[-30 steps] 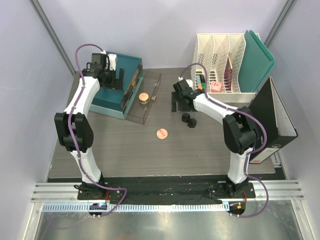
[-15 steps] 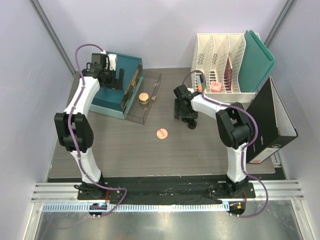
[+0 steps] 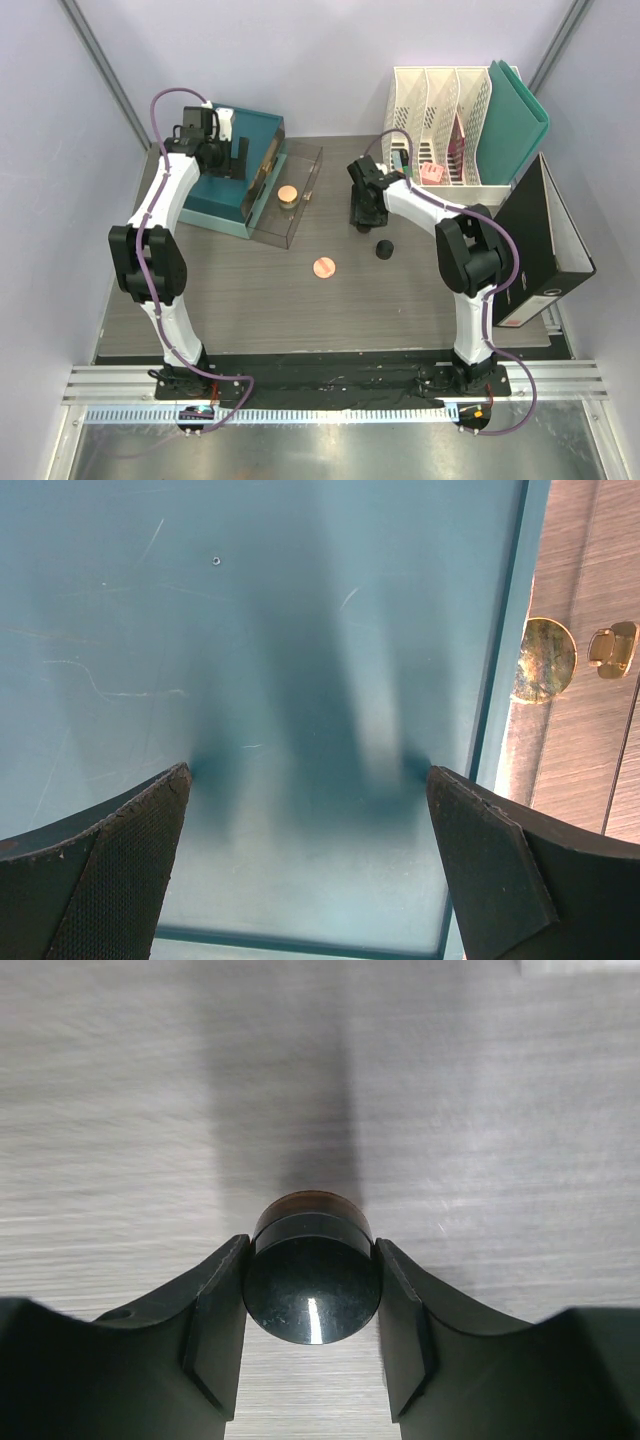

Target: Organize the makeup

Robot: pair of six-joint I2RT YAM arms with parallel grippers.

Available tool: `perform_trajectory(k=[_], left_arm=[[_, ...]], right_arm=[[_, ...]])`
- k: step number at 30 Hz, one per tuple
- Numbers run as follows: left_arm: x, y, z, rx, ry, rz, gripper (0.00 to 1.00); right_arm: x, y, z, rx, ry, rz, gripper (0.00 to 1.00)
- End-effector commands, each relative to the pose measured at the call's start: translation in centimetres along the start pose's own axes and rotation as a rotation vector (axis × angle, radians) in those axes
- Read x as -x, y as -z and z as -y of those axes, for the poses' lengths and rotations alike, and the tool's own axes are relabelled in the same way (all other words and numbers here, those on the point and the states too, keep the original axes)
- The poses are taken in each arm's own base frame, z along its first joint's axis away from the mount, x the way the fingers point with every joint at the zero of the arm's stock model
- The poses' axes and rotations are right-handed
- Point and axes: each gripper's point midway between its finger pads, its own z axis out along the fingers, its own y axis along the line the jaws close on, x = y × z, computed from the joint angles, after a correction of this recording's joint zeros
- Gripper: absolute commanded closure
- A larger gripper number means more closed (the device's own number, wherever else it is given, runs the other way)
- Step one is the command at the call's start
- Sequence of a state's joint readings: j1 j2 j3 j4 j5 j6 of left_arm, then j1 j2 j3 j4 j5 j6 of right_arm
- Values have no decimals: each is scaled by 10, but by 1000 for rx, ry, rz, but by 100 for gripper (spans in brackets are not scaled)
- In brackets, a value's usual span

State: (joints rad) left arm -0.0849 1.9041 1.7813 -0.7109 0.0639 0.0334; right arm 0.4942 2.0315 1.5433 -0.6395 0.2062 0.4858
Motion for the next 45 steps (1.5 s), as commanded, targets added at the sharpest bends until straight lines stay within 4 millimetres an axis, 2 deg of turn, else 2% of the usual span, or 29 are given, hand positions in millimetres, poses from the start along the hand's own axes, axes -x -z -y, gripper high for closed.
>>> perform_trajectory(k=[1,3,4,10,14,15,16,18,19,21,23,24,27,31,36,38,41,45], left_arm=[[-78,-19,3,-16,18,-273,0],[-79,-20,3,-16,18,-276,0],[-80,-20,4,-19,19,-279,0],[-79,-22,4,-21,19,-275,0],[-79,-24,5,-25,23,-278,0],[-79,-24,5,-25,23,-278,0],[-78,-23,5,-24,24,-277,0],[-77,-23,4,-23,22,-272,0],[-77,-23,4,-23,24,-274,0],[-78,-23,4,-22,24,-275,0],[-78,-22,4,-20,24,-274,0],[-79,-23,4,-24,21,-278,0],[-81,-23,5,-25,20,-284,0],[-82,-24,5,-28,22,-287,0],[-83,-25,7,-35,24,-291,0],[-83,-26,7,-36,30,-291,0],[-84,-26,9,-48,28,-299,0],[-85,-26,9,-47,29,-301,0]], right_arm=[[52,30,-27,93,-2,122,96],[63,40,-37,125,8,148,96],[75,49,-44,146,10,179,96],[96,74,-90,237,105,247,96],[94,78,-129,298,181,257,95],[87,80,-141,314,204,246,95],[93,88,-152,346,212,262,95],[86,82,-166,363,245,249,94],[88,90,-179,392,259,264,94],[83,85,-191,419,279,252,93],[82,91,-205,467,298,255,92],[78,83,-207,459,300,241,91],[68,83,-221,516,308,204,91],[52,76,-229,546,318,153,87],[34,69,-234,566,330,95,72],[31,66,-233,563,325,81,58],[30,63,-229,542,320,76,43],[31,63,-228,536,317,77,38]])
